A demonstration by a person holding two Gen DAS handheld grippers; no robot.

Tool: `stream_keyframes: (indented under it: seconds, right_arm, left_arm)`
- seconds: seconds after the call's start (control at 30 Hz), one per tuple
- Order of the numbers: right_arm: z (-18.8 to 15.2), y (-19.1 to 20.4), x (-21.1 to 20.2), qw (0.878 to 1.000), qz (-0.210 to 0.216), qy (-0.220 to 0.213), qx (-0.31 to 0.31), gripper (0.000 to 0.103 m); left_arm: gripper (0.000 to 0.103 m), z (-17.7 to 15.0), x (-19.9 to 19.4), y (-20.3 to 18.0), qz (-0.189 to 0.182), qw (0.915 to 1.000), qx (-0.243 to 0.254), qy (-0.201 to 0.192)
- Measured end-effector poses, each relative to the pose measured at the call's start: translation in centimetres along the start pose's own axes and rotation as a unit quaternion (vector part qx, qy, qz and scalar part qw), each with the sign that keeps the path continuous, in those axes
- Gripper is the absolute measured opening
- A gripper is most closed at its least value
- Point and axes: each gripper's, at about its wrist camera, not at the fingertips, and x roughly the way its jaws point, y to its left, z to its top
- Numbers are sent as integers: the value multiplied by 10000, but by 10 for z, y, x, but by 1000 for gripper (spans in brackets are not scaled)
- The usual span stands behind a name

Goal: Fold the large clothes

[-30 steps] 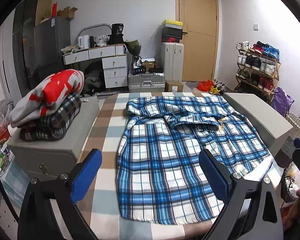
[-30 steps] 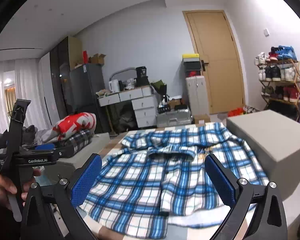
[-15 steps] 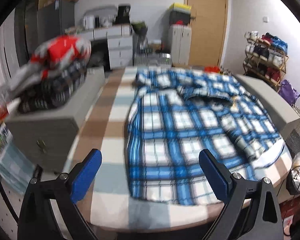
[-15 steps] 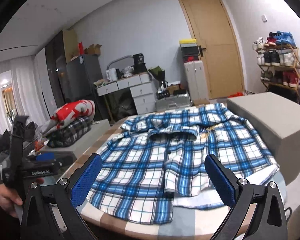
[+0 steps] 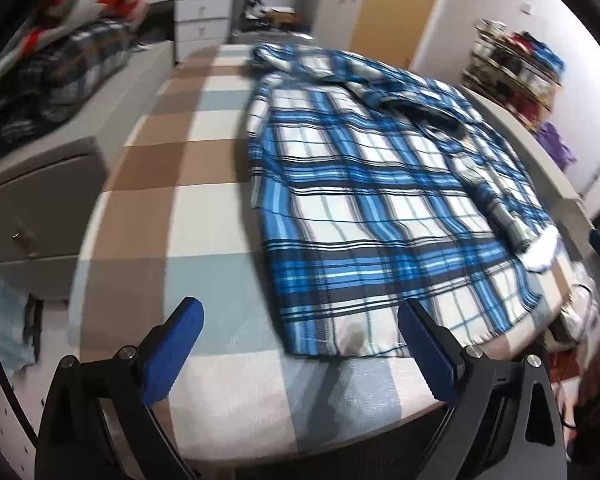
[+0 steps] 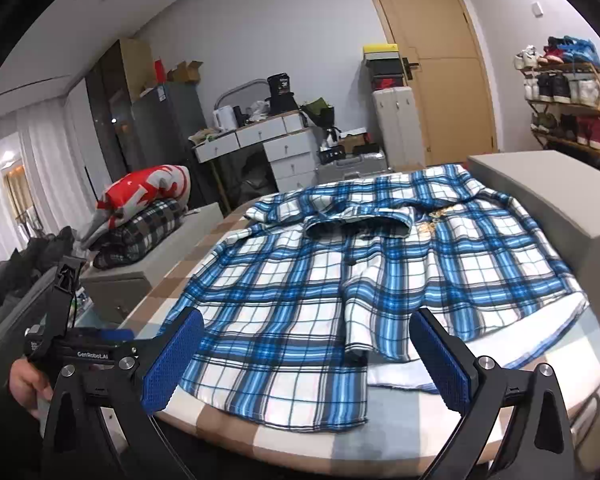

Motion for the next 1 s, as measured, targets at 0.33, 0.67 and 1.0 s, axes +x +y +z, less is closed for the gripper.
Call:
stream_keyframes:
  seconds: [0.33,0.67,1.0]
  right_arm:
    - [-3,0,-2,9998,147,-54,108,103]
    - [-8,-20,4,9975,260,151,640,103]
    - [-11,-21,11,9964,325,237,750,103]
  left_arm:
    - [95,23,20,16,-1556,9854,-413,554]
    - [95,73,40,16,-2653,9543,-724,1171]
    - [95,66,34,0,-3505,9286,-634,1043]
